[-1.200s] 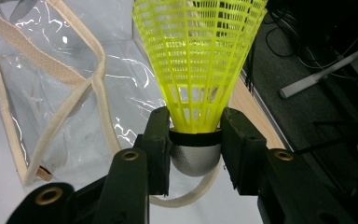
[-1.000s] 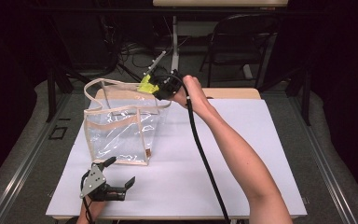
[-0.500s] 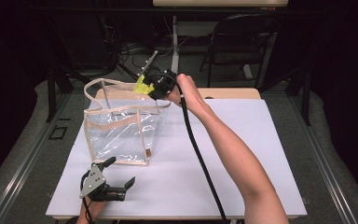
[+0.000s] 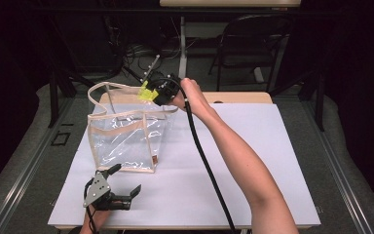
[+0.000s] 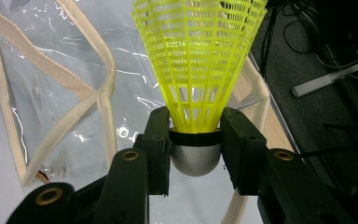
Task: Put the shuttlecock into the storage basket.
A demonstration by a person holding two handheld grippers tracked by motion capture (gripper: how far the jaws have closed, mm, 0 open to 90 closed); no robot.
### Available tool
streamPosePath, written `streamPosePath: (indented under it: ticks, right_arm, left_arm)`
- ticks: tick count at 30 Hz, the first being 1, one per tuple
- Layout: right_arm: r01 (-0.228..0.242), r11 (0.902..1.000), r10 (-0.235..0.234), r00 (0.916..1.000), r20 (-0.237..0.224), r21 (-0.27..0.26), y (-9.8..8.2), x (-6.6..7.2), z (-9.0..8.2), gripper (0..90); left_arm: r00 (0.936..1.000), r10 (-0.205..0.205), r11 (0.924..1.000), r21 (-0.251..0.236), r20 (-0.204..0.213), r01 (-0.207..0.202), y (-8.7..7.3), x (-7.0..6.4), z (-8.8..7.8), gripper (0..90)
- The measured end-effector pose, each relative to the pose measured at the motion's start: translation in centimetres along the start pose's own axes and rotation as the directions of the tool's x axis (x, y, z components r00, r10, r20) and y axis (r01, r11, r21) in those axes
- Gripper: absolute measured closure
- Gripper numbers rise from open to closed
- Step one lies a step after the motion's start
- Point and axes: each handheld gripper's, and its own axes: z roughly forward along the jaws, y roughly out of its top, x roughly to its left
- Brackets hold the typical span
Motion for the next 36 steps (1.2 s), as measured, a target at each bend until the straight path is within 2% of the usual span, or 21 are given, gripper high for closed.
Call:
streamPosePath:
  ticks: [14,36]
  right_arm:
    - [0.010,0.9990,-0.009,0.9999,-0.011,0.043,0.1,0.0,1.1,64.7]
    - [-0.002,0.9956,0.003,0.9999,-0.016,0.094,0.0,0.1,2.2,64.5]
  left_arm:
    - [1.0000,-0.002,1.0000,0.000,0.003,0.002,0.0,0.0,0.1,0.1]
    - [1.0000,-0.003,1.0000,0.002,0.004,0.003,0.0,0.0,0.1,0.1]
